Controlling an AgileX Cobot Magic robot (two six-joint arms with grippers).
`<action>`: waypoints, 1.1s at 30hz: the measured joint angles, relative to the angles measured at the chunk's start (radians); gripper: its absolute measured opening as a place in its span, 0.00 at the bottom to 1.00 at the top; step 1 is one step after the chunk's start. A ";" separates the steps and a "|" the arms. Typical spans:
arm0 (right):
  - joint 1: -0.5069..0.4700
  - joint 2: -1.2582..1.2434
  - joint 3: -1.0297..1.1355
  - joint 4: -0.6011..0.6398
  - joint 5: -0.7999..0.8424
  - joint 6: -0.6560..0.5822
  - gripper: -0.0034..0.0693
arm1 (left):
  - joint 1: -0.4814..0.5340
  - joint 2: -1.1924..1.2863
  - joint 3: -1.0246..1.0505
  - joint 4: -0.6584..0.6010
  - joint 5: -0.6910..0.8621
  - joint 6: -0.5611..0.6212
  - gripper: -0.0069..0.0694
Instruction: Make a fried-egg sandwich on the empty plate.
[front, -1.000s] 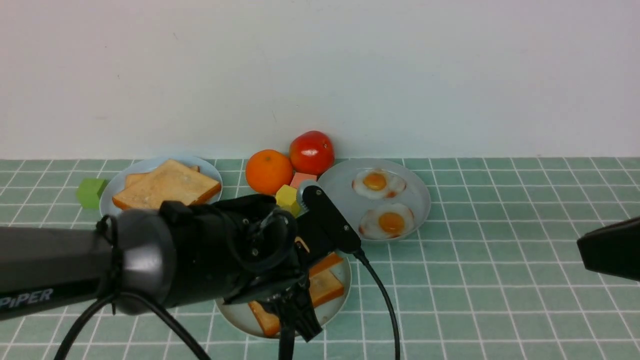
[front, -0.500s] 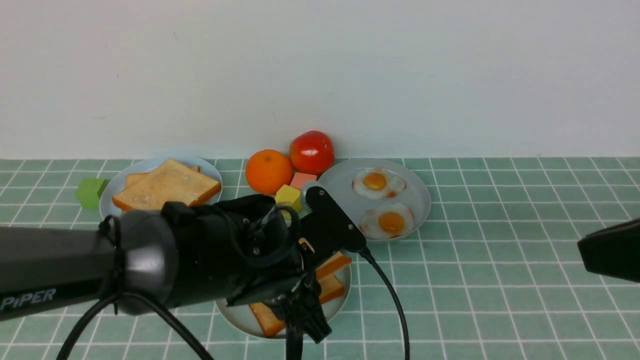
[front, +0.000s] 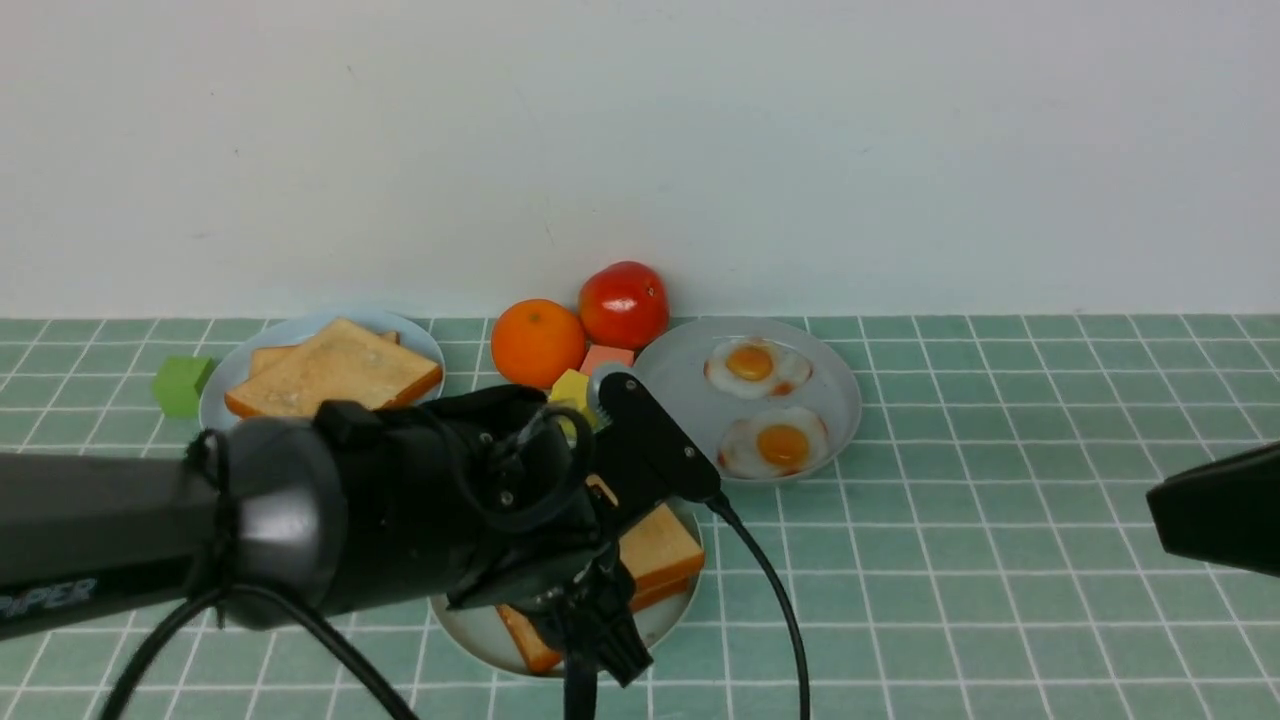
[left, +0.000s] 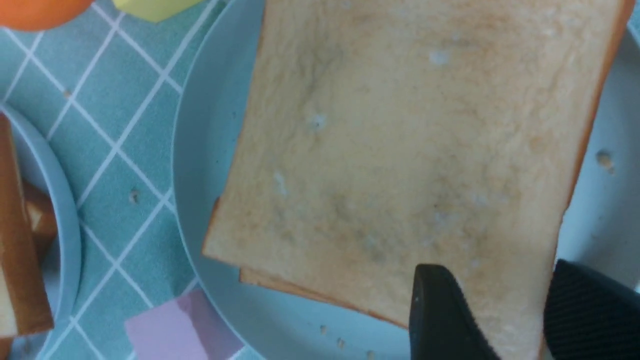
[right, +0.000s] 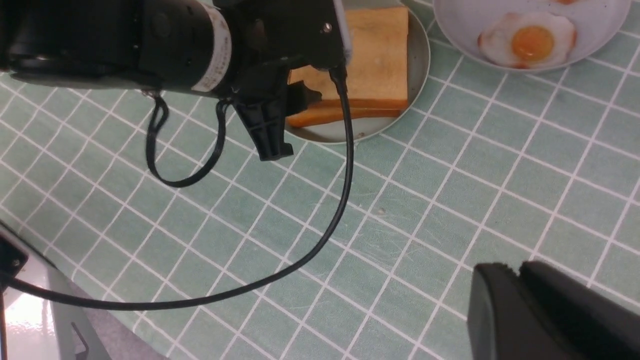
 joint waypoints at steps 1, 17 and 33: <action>0.000 -0.002 0.000 0.000 0.000 0.000 0.16 | -0.005 -0.020 0.000 -0.010 0.010 -0.005 0.50; 0.000 -0.234 0.023 -0.177 0.091 0.113 0.16 | -0.137 -0.949 0.316 -0.114 -0.121 -0.257 0.07; 0.000 -0.621 0.350 -0.293 -0.041 0.350 0.03 | -0.137 -1.659 0.888 -0.086 -0.437 -0.340 0.07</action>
